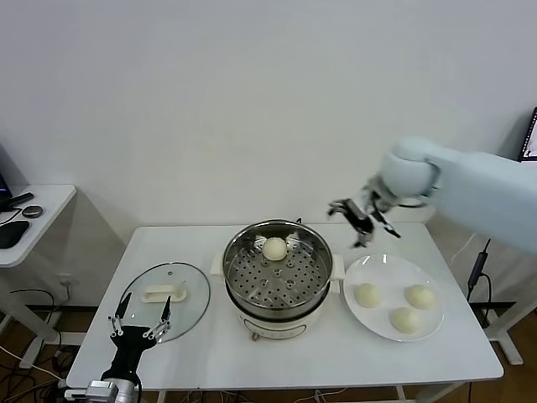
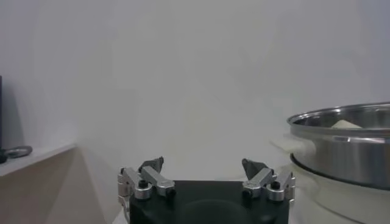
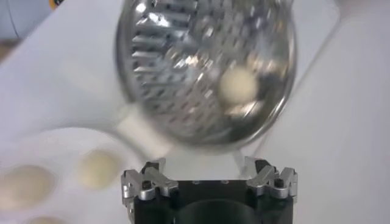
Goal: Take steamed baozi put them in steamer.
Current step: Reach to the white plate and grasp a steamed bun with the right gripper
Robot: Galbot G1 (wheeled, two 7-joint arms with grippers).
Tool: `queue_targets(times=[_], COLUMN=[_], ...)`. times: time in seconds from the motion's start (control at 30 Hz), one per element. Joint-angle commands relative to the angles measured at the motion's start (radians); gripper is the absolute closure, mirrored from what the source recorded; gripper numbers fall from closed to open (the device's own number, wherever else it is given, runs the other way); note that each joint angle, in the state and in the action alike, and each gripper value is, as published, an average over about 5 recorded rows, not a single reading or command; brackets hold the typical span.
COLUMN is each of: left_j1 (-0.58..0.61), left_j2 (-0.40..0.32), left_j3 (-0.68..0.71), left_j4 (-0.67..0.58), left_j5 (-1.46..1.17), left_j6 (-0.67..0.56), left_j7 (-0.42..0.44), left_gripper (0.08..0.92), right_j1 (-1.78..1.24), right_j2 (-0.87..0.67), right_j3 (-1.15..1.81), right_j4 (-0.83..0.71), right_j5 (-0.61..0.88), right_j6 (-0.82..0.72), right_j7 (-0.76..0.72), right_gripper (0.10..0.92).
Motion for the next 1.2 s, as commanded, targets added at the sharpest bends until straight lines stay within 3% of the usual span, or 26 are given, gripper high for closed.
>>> queue_targets(times=[0.03,0.4,0.83,1.2], left_j1=[-0.008,0.003,0.017,0.017], left_j2=[0.003,-0.013,-0.021,-0.022], left_j3=[-0.003,-0.027,-0.051,-0.056], left_j4=[0.009,-0.003,0.000,0.002], left_j5=[0.003,-0.001,0.002,0.003], left_j6=[0.001,0.003,-0.002,-0.005], left_j7=[0.000,0.001,0.001,-0.001], left_gripper=[0.177,0.177,0.177,0.177], right_j1=[-0.264,-0.626,-0.669,-0.695], right_j2=[-0.276,-0.142,0.095,0.164], right_j3=[0.149,0.430,0.462,0.481], right_j4=[0.091,-0.147,-0.352,-0.423], right_j5=[-0.072,-0.184,-0.222,-0.253], right_j6=[-0.216,-0.152,-0.076,-0.081], right_j7=[-0.039,-0.020,-0.009,-0.004], right_gripper=[0.203,0.203,0.203,0.203])
